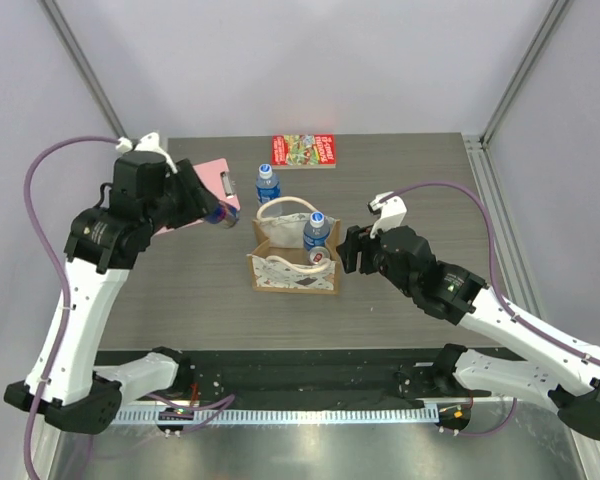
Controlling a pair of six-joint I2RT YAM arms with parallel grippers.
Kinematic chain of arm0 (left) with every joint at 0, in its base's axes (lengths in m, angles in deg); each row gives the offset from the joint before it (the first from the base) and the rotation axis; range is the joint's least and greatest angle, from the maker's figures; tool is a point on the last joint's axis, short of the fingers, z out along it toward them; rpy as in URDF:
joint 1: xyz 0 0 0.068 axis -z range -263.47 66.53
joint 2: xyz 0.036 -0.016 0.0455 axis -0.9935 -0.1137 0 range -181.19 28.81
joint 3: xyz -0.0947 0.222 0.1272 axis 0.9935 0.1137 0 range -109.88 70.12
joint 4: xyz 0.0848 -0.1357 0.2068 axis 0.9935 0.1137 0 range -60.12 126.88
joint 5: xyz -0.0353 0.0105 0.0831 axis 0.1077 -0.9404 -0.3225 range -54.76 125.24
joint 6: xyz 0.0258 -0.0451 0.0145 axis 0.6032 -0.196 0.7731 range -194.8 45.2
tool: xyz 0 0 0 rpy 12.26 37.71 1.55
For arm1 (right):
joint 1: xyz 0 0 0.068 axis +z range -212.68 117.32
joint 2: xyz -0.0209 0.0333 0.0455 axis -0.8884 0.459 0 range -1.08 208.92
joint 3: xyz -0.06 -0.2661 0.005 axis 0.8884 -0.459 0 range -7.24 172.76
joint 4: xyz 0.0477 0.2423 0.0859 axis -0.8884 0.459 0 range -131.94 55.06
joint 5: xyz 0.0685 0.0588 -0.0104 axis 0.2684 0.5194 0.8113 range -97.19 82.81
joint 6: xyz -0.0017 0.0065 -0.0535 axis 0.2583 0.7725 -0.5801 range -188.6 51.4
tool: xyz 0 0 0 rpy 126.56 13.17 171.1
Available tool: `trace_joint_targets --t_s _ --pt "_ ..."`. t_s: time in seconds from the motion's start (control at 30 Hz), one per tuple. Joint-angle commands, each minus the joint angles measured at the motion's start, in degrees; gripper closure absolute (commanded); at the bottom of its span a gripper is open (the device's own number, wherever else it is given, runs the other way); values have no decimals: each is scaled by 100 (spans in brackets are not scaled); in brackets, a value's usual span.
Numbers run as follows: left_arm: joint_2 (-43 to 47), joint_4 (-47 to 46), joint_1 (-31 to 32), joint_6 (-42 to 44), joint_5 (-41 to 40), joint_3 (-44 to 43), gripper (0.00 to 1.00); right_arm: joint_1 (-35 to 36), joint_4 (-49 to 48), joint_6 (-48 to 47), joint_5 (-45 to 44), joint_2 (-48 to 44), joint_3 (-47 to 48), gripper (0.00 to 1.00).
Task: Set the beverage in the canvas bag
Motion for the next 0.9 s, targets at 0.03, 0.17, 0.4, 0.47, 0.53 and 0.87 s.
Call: trace_joint_targets --t_s 0.03,0.17,0.4,0.47,0.53,0.87 --pt "-381 -770 663 146 822 -350 100 -16 -10 157 -157 23 120 32" --pt "-715 -1183 1216 252 1069 -526 100 -16 78 183 -201 -30 173 32" --pt "-1111 -1912 1385 524 1069 -158 100 -7 201 244 -149 -21 252 32" --pt "-1208 -2044 1385 638 1017 -35 100 -16 227 271 -131 -12 269 32" --pt "-1357 -2115 1385 761 955 36 100 -16 254 271 -122 -30 296 32" --pt "-1648 -2686 1429 1368 560 660 100 -16 289 288 -96 31 375 32"
